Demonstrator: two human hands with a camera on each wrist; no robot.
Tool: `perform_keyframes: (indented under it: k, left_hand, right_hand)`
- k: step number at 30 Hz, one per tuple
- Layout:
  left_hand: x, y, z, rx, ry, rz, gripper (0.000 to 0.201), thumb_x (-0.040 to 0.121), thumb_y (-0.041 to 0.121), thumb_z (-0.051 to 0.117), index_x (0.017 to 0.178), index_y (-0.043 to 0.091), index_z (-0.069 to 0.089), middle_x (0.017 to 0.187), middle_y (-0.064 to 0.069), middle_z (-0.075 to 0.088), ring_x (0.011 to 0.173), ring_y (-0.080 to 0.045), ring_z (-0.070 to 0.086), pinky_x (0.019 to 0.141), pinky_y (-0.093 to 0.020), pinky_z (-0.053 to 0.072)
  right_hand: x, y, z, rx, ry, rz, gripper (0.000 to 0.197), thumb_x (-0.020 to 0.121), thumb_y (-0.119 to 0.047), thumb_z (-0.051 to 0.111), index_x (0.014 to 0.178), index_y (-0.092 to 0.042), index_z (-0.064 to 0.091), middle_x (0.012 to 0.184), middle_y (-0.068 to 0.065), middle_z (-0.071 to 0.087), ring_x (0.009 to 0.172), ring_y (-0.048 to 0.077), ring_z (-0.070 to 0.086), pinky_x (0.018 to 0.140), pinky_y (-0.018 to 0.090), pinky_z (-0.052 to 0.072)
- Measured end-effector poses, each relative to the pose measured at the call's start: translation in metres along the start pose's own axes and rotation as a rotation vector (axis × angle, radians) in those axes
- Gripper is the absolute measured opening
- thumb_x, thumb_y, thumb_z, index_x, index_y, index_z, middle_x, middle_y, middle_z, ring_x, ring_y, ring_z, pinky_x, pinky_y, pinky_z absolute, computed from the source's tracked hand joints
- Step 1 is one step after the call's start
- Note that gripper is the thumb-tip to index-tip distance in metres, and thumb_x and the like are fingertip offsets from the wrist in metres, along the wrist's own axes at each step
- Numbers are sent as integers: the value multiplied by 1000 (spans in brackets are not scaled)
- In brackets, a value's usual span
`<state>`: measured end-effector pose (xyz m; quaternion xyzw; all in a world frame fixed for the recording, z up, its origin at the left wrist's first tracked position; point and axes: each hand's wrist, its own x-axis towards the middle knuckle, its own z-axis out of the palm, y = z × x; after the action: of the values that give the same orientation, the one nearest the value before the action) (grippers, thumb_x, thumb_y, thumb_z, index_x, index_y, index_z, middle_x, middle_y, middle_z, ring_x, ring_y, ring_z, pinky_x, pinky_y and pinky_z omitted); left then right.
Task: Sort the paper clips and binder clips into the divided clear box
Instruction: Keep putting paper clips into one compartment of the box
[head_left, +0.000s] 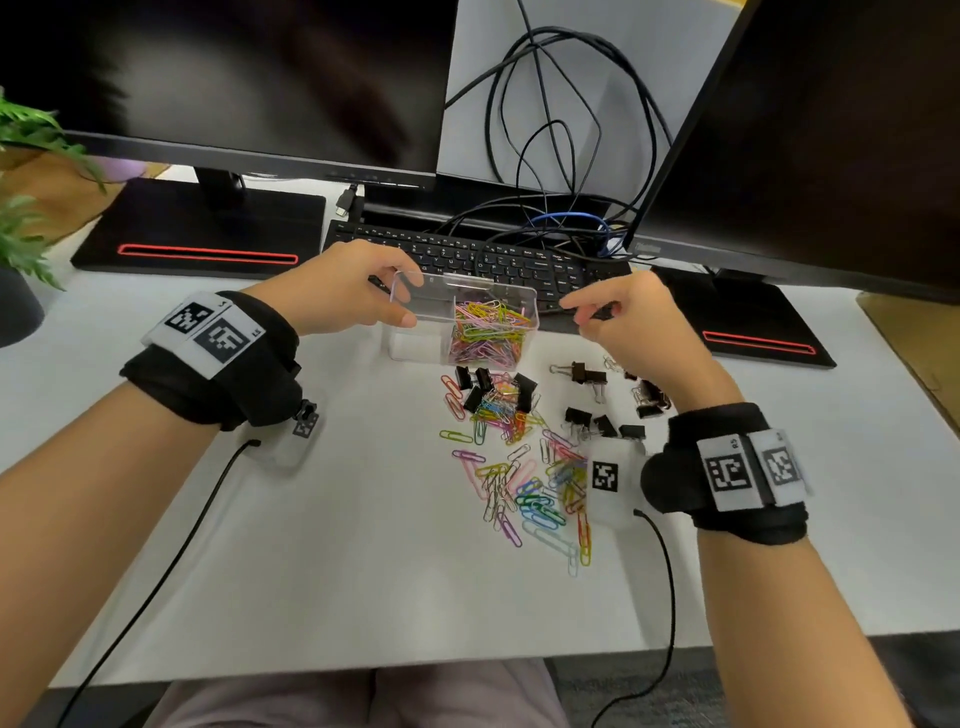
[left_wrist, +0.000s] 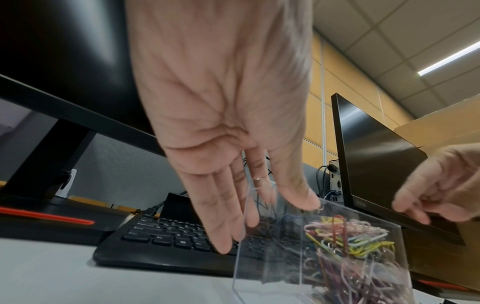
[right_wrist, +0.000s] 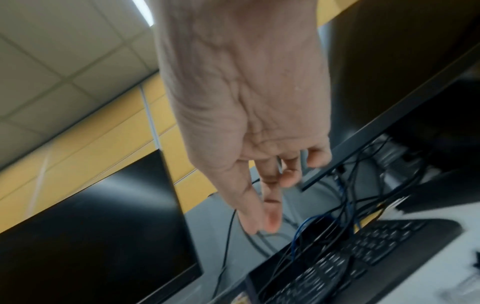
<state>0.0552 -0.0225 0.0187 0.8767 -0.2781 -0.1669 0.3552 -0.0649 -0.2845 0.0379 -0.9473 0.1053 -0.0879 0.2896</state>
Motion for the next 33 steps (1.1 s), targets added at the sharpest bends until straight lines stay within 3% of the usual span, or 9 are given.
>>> perform_keyframes:
  k: [1, 3, 6, 14, 19, 24, 27, 31, 33]
  left_hand:
    - [0, 0, 0, -5, 2, -2, 40, 81, 20, 77, 118, 23, 62, 108, 1, 65, 92, -18, 67, 72, -20, 48]
    - [0, 0, 0, -17, 8, -11, 39, 81, 19, 77, 117, 23, 62, 107, 2, 65, 91, -18, 67, 70, -19, 48]
    - [0, 0, 1, -19, 13, -25, 38, 81, 20, 77, 116, 26, 62, 105, 4, 65, 91, -14, 67, 69, -18, 47]
    - [0, 4, 2, -15, 26, -56, 40, 82, 18, 76, 119, 26, 61, 106, 7, 62, 90, -12, 64, 66, -18, 44]
    - [0, 5, 2, -11, 18, -58, 42, 82, 18, 76, 120, 24, 60, 109, 4, 63, 94, -16, 65, 69, -20, 46]
    - [-1, 6, 3, -17, 16, -66, 42, 82, 18, 76, 120, 25, 60, 107, 5, 63, 93, -15, 65, 67, -20, 47]
    - [-1, 6, 2, -14, 16, -66, 42, 82, 18, 76, 120, 25, 60, 106, 5, 64, 94, -17, 66, 68, -20, 47]
    - [-2, 5, 2, -22, 13, -60, 42, 81, 17, 76, 120, 23, 61, 109, 0, 65, 95, -20, 67, 75, -26, 52]
    - [-3, 4, 2, -30, 9, -59, 42, 81, 16, 75, 120, 23, 61, 111, -1, 65, 96, -22, 67, 79, -30, 53]
  right_hand:
    - [-5, 7, -6, 24, 0, 33, 31, 87, 0, 56, 107, -17, 73, 99, 2, 69, 68, 1, 51, 63, 7, 44]
    - [-15, 22, -16, 54, -6, 102, 30, 85, -1, 63, 110, -14, 72, 97, 6, 68, 63, 1, 48, 54, 6, 39]
    - [-22, 40, -26, 56, -13, 195, 31, 81, -2, 70, 111, -11, 71, 95, 8, 68, 64, 5, 50, 57, 16, 39]
    - [-31, 63, -46, 51, -9, 356, 31, 83, -2, 69, 112, -12, 68, 87, 3, 64, 73, 11, 57, 58, 20, 40]
    - [-27, 73, -42, -173, -134, 454, 23, 83, -2, 65, 105, -7, 72, 109, 17, 68, 105, 33, 62, 81, 35, 48]
    - [-23, 84, -33, -401, -247, 589, 39, 90, -18, 59, 129, -10, 58, 125, 7, 62, 114, 24, 58, 87, 25, 46]
    - [-24, 81, -28, -385, -327, 593, 32, 85, -7, 61, 117, -5, 64, 118, 12, 65, 108, 27, 61, 94, 33, 49]
    - [-27, 74, -25, -225, -297, 503, 31, 84, 6, 60, 108, -10, 73, 101, 3, 62, 103, 24, 58, 85, 28, 43]
    - [-26, 78, -28, -233, -284, 503, 28, 84, 4, 60, 106, -9, 73, 103, 1, 65, 107, 26, 61, 83, 28, 44]
